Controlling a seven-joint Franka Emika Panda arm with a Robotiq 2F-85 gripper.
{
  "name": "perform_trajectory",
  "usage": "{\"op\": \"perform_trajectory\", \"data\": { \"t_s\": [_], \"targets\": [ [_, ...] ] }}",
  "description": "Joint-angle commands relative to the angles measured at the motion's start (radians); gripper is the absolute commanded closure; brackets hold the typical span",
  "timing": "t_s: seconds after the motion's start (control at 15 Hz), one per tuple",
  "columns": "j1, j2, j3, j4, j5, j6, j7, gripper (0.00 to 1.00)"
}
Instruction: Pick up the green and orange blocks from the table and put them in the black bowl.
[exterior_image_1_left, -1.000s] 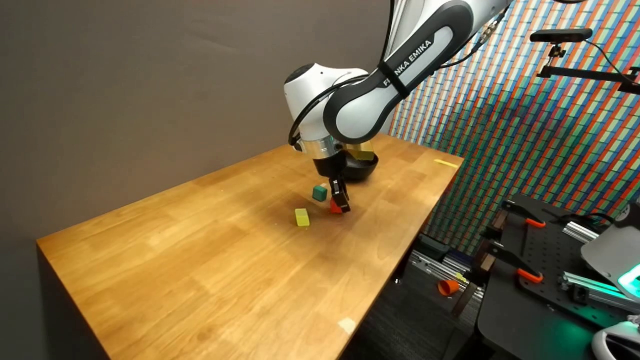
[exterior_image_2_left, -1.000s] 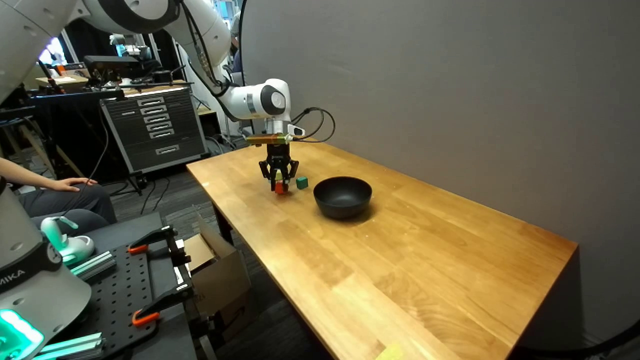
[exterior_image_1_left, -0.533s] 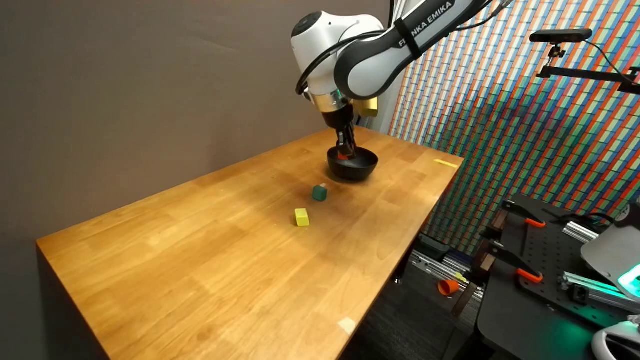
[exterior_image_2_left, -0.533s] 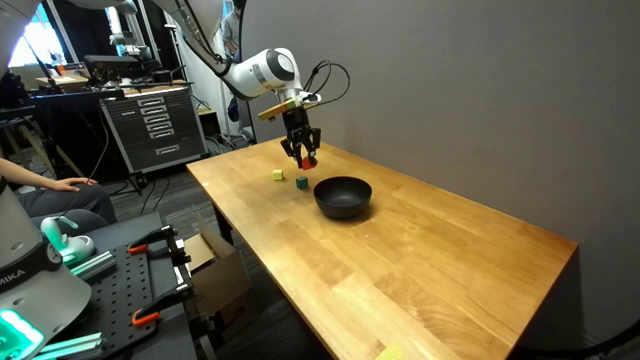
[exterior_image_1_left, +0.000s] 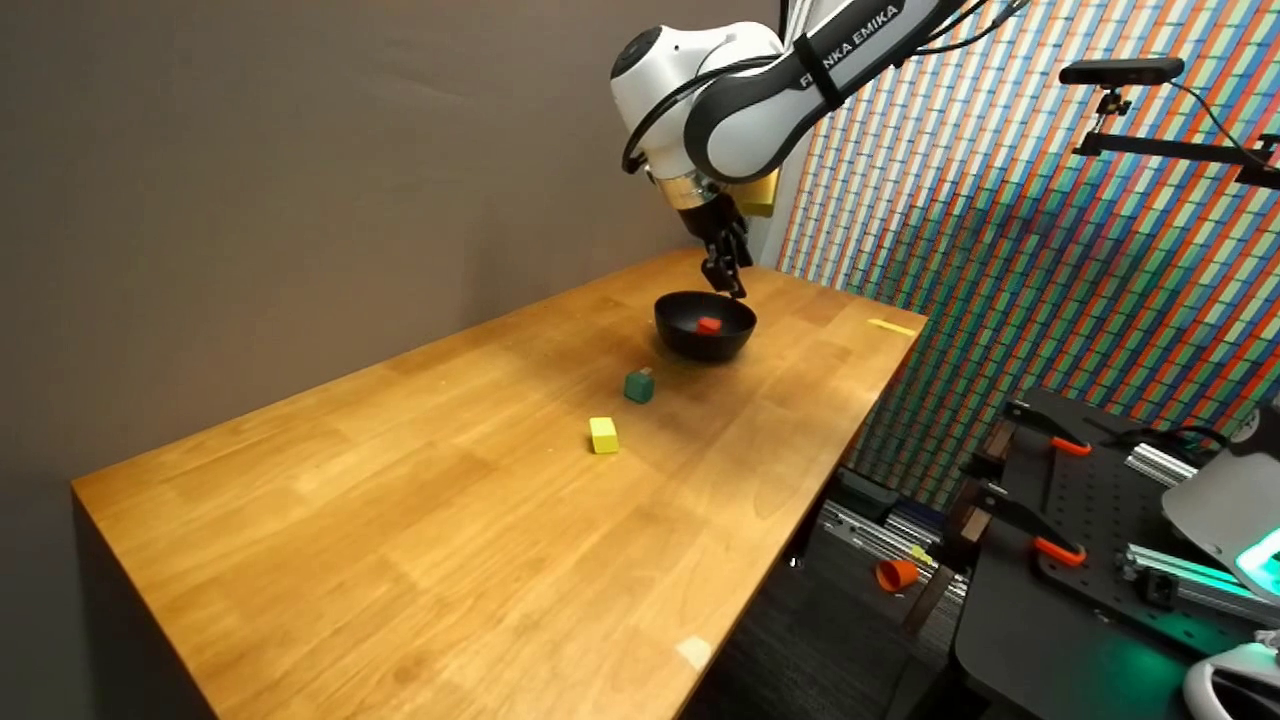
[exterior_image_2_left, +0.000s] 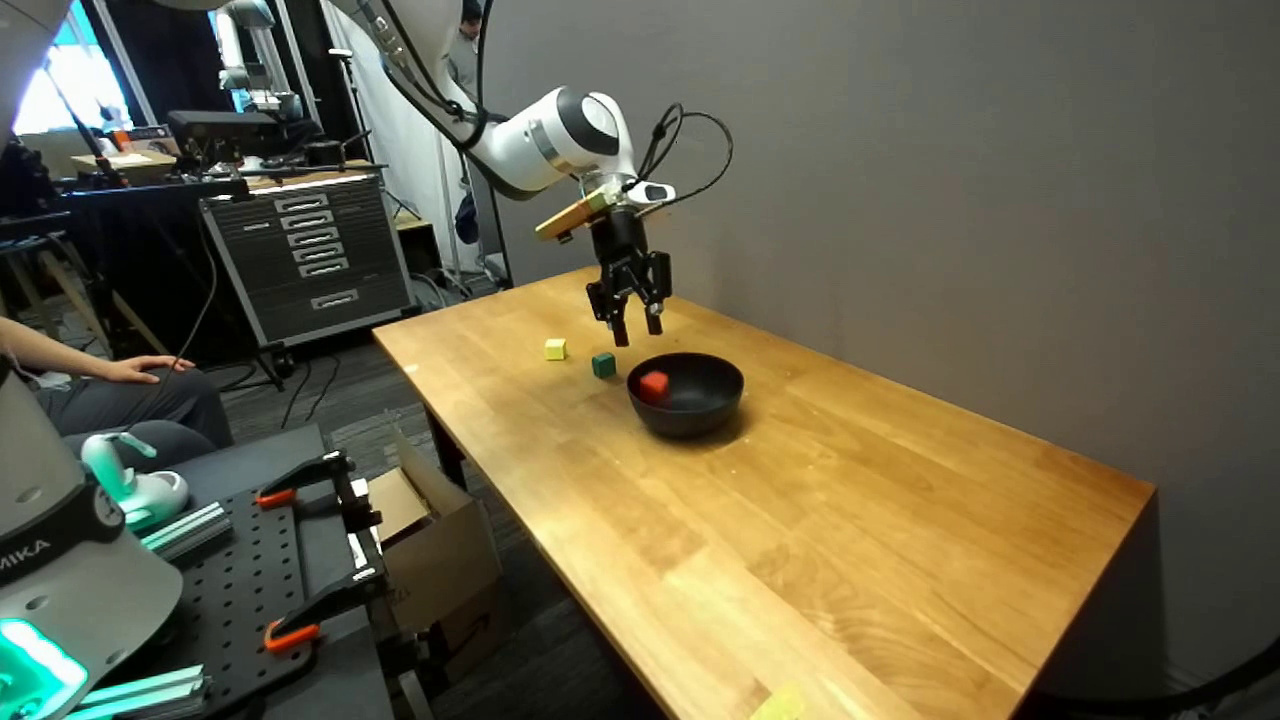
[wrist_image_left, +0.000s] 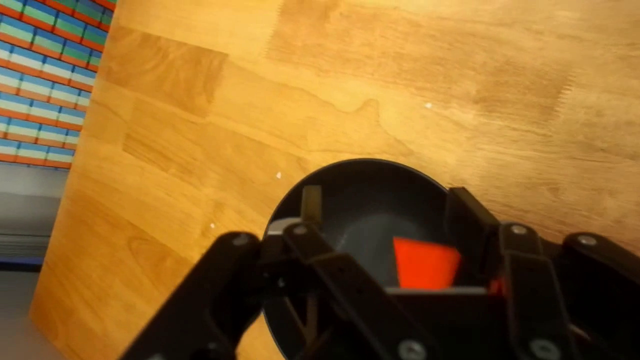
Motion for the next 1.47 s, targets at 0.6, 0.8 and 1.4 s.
{"op": "perform_trajectory", "data": {
  "t_s": [0.6, 0.8, 1.4],
  "targets": [
    [-0.103, 0.221, 0.181, 0.302, 0.319, 0.136, -0.331, 0.00],
    [-0.113, 0.293, 0.193, 0.353, 0.371, 0.136, -0.382, 0.00],
    [-0.137, 0.459, 0.257, 0.502, 0.503, 0.094, -0.501, 0.00]
  ]
}}
